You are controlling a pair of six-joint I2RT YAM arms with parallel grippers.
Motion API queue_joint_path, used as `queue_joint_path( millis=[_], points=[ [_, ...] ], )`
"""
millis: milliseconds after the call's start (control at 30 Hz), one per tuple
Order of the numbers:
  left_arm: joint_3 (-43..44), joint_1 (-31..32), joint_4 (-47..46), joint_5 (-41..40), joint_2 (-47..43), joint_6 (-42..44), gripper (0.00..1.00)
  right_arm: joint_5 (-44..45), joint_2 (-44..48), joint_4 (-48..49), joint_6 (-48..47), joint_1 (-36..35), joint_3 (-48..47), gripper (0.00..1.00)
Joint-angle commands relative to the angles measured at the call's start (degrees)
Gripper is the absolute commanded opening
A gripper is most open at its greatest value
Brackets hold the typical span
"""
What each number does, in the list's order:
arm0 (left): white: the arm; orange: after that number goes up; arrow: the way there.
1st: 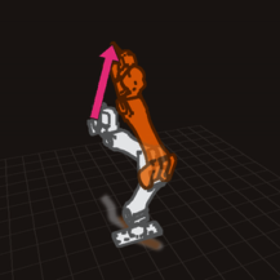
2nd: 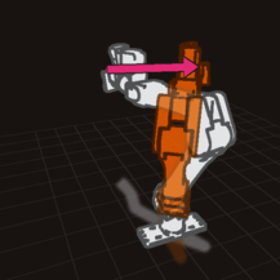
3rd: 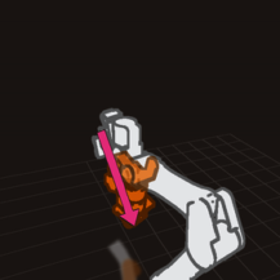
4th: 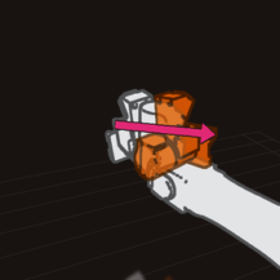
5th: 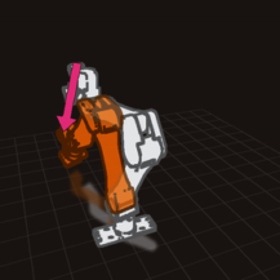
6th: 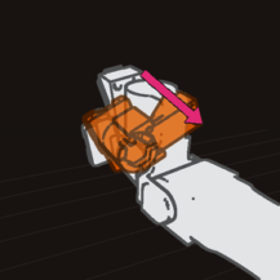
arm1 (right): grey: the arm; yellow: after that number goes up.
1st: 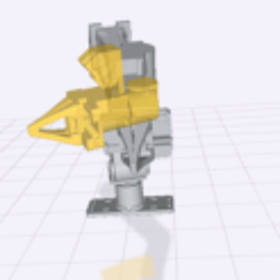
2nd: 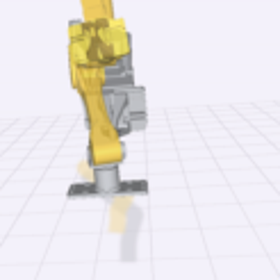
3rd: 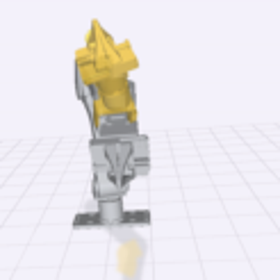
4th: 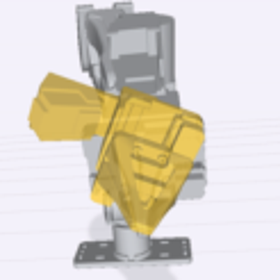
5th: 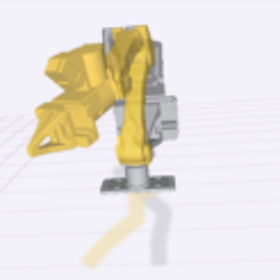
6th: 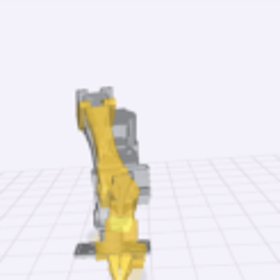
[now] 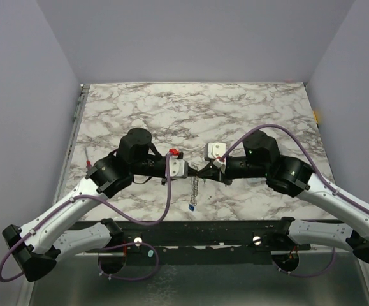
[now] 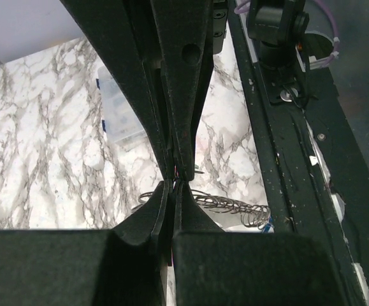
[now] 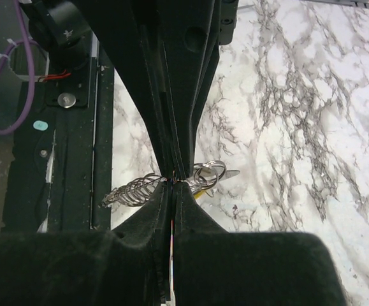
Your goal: Put the keys on the keyring
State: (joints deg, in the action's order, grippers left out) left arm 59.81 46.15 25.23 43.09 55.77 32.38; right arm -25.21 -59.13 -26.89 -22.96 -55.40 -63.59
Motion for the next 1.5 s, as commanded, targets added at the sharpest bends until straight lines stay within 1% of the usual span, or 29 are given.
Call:
queue_joint_path(
  millis=[0,33,133,200,233,267,433,533,700,800,900,1033,1167,1333,1467],
  points=[
    [-4.4,0.3,-8.1,-0.2,-2.3,-1.5,0.0,1.9,2.3,3.5,1.2,-0.2,-0.8,0.01],
    [-5.7,0.3,-10.8,-0.4,-3.0,-2.9,0.0,2.6,2.6,3.7,1.5,-0.2,-0.6,0.06],
    [-9.0,0.3,-18.7,-1.0,-5.1,-6.1,0.0,3.4,2.6,3.4,2.0,-0.2,-0.6,0.31],
    [-11.3,0.3,-23.3,-1.6,-6.4,-8.4,0.0,3.5,2.8,3.4,2.2,-0.2,-0.5,0.45],
    [-12.2,0.3,-24.8,-1.9,-7.1,-9.1,0.0,3.6,3.0,3.5,2.3,-0.2,-0.4,0.5],
    [-13.1,0.3,-26.9,-2.2,-7.6,-10.2,0.0,3.8,3.2,3.6,2.3,-0.2,-0.4,0.52],
    [-16.4,0.0,-34.4,-2.8,-9.4,-13.9,0.0,4.9,3.8,4.1,2.2,-0.2,0.0,0.54],
    [-18.2,-0.6,-38.6,-3.2,-10.7,-16.0,0.0,5.0,3.8,4.2,1.8,-0.2,0.0,0.51],
    [-19.6,-1.3,-40.4,-2.8,-11.6,-16.9,0.0,5.2,3.5,4.3,1.3,-0.2,-0.2,0.47],
    [-20.2,-1.6,-41.7,-2.4,-12.1,-17.6,0.0,5.0,2.8,3.9,1.1,-0.2,-0.6,0.47],
    [-20.6,-2.0,-42.8,-1.4,-12.3,-18.3,0.0,4.7,1.8,3.4,0.8,-0.2,-1.1,0.5],
    [-20.7,-2.5,-42.7,1.1,-11.8,-18.8,0.0,4.5,1.4,2.6,0.0,-0.2,-2.4,0.62],
    [-20.3,-3.2,-41.1,3.2,-10.9,-18.5,0.0,4.3,1.7,1.2,-1.5,-0.2,-3.8,0.68],
    [-20.0,-3.5,-39.8,5.1,-9.9,-18.2,0.0,5.3,0.3,0.1,-3.2,-0.2,-4.5,0.68],
    [-20.1,-3.6,-39.9,5.3,-9.6,-18.2,0.0,3.8,-1.1,-0.1,-3.6,-0.2,-4.6,0.63]
  ],
)
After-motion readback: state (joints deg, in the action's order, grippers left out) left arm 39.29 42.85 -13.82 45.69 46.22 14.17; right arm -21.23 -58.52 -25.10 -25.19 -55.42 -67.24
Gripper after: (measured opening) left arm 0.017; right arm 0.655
